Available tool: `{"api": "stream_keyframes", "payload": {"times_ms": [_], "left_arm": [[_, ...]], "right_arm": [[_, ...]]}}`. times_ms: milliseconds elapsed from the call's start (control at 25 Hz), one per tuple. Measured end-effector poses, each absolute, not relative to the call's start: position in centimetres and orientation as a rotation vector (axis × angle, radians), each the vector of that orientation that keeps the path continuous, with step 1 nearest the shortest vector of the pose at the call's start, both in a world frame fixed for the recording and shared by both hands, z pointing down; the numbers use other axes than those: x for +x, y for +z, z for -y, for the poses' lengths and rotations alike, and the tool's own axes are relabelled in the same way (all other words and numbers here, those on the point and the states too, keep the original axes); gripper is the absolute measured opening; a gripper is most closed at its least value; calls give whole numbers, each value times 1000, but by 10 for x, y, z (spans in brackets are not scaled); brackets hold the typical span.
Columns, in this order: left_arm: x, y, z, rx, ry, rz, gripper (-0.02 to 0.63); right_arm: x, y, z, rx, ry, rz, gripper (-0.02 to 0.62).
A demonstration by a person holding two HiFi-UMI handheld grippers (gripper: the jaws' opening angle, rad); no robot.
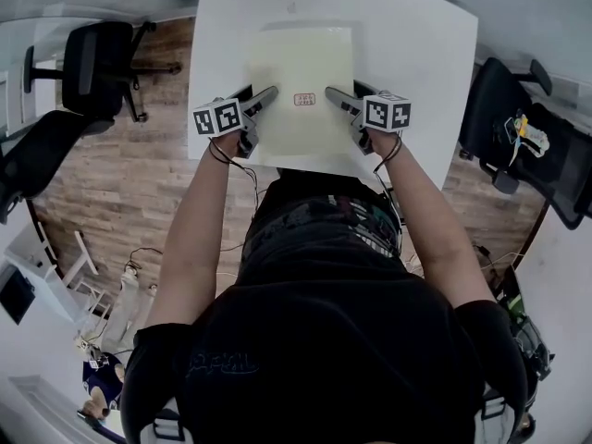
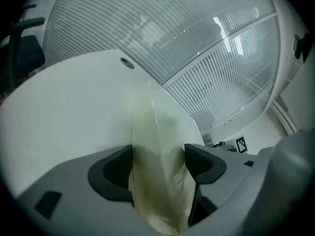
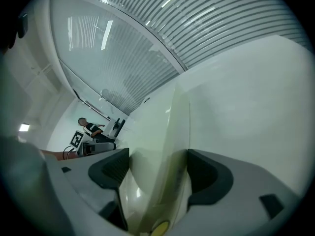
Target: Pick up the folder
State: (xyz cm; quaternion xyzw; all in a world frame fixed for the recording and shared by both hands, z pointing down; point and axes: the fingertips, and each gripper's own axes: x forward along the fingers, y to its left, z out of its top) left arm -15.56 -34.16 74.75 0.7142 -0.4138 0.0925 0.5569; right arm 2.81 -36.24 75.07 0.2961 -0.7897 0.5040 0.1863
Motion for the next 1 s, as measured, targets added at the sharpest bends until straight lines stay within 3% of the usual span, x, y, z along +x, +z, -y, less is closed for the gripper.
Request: {"api": "stream_keyframes", "payload": {"times_ms": [520,1000], "left_arm": [[-152,716,318,1734,220,1058,330],[-152,562,313,2187,236,1161,328]], "right_arm": [[26,713,341,888,1225,2284,353],[23,584,313,1073,946,2522,353]]}}
